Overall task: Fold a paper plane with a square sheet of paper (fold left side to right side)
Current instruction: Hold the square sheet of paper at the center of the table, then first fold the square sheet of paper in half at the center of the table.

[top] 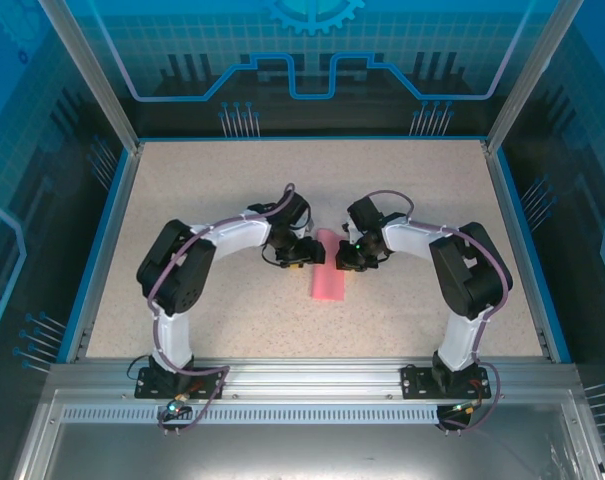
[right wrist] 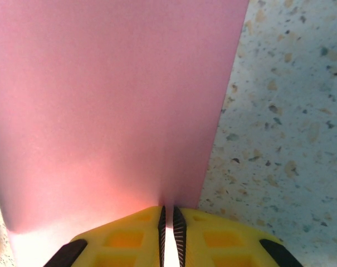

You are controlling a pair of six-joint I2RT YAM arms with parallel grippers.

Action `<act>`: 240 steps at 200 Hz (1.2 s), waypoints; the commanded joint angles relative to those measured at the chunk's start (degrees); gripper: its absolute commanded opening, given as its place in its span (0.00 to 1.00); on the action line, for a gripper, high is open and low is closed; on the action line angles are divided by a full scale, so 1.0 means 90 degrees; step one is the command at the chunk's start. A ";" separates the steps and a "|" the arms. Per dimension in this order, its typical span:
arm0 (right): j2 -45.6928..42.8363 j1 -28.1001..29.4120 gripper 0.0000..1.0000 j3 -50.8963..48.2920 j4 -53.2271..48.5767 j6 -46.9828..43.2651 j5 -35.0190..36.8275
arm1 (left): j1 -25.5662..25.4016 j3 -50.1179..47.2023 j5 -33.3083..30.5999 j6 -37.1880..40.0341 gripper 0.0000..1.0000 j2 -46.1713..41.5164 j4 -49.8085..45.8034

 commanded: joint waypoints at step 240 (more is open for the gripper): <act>0.0446 0.0125 0.16 -0.0195 -0.0514 -0.0166 0.0489 | 0.0410 -0.0955 0.0986 0.0050 0.25 0.0521 0.1009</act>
